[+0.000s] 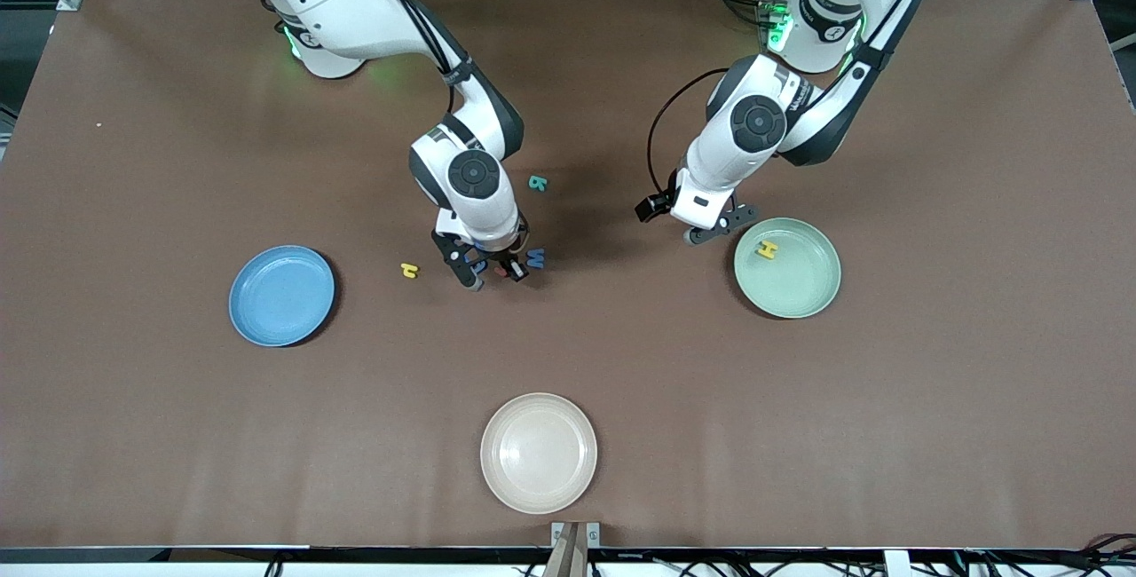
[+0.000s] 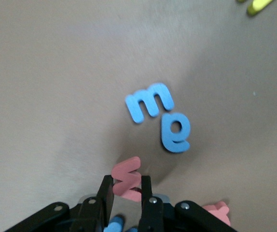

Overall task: Sort upper and lower case letters into plates
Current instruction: 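Place the red m on the blue plate while the left gripper returns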

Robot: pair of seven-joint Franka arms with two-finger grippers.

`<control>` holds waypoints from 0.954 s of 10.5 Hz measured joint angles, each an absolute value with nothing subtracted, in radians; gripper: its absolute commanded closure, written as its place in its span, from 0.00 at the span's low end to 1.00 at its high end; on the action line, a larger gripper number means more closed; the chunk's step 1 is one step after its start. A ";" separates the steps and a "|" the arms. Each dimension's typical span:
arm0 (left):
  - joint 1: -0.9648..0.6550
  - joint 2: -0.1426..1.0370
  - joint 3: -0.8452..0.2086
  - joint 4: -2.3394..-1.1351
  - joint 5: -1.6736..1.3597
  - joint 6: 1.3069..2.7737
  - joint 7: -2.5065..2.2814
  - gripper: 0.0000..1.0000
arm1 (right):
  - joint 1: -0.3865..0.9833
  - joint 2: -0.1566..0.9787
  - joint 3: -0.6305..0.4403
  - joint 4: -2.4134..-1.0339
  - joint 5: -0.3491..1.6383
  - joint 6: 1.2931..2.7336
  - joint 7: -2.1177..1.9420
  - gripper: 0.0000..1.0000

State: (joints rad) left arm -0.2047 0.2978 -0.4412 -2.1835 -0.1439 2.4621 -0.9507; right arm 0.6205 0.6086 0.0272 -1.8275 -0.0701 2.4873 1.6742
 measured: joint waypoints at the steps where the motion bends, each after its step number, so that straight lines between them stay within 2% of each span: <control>1: -0.205 0.299 -0.441 -2.183 -0.144 2.462 -0.951 0.00 | 0.593 0.572 0.027 -1.826 -0.080 2.459 1.646 1.00; 5: -0.206 0.303 -0.441 -2.181 -0.144 2.462 -0.951 0.00 | 0.378 0.429 0.023 -1.828 -0.084 2.325 1.321 1.00; 10: -0.207 0.305 -0.441 -2.173 -0.144 2.462 -0.955 0.00 | 0.046 0.422 0.020 -1.855 -0.085 2.270 0.772 1.00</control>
